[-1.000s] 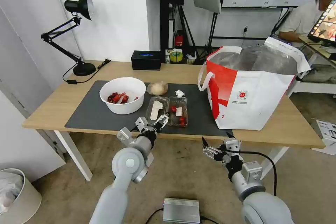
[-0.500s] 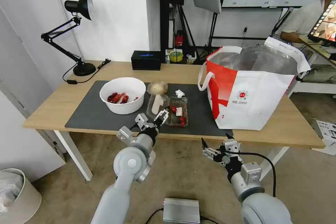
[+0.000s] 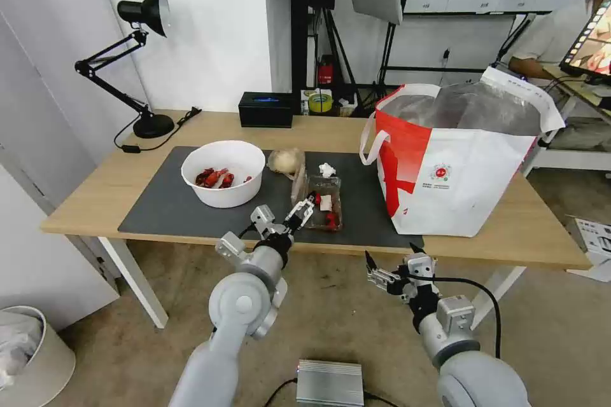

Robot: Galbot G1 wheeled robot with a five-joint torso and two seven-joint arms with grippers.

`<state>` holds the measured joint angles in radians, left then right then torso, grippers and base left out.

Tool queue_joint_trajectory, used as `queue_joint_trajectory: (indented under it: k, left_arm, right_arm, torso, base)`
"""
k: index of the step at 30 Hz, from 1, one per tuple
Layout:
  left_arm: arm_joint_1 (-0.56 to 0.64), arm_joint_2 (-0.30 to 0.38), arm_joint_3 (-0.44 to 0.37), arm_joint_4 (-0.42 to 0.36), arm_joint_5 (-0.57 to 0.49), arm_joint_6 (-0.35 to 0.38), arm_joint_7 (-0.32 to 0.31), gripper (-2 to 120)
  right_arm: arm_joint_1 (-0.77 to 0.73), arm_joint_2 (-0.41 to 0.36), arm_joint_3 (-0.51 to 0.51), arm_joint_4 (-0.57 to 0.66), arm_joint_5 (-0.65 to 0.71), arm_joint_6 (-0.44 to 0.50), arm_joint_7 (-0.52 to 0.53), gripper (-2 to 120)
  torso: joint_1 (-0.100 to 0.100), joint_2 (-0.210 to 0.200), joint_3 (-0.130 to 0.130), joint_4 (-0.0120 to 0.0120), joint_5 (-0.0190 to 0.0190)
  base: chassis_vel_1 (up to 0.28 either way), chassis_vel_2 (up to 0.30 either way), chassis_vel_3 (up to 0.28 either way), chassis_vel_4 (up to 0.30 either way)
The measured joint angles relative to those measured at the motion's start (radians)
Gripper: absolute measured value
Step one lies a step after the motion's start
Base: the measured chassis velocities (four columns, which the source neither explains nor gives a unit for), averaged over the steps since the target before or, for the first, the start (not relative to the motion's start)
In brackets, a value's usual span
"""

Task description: Pick up the trash from the table and place it into the takeout bag.

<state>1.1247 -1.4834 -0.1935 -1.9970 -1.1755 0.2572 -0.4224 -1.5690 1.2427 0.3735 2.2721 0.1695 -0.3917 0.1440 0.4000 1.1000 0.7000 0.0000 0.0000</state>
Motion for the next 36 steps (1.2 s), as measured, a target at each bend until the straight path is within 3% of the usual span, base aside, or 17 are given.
queue_joint_trajectory:
  k: [24, 28, 36]
  left_arm:
    - [-0.072, -0.006, 0.086, 0.041, 0.106, -0.016, 0.064, 100]
    - [-0.091, 0.027, 0.103, 0.070, 0.204, -0.024, 0.083, 97]
    - [-0.161, 0.147, 0.172, 0.140, 0.528, -0.051, 0.177, 69]
  right_arm:
    - [-0.054, -0.007, 0.035, 0.036, -0.001, 0.031, 0.000, 100]
    - [-0.055, -0.007, 0.035, 0.036, -0.001, 0.032, 0.001, 100]
    - [-0.055, -0.009, 0.035, 0.039, -0.001, 0.032, 0.001, 100]
  torso:
    - [0.000, 0.000, 0.000, -0.0001, 0.0000]
    - [0.000, 0.000, 0.000, 0.0000, -0.0001]
    - [0.000, 0.000, 0.000, 0.0000, -0.0001]
  base:
    - [0.000, 0.000, 0.000, 0.000]
    - [0.000, 0.000, 0.000, 0.000]
    - [0.000, 0.000, 0.000, 0.000]
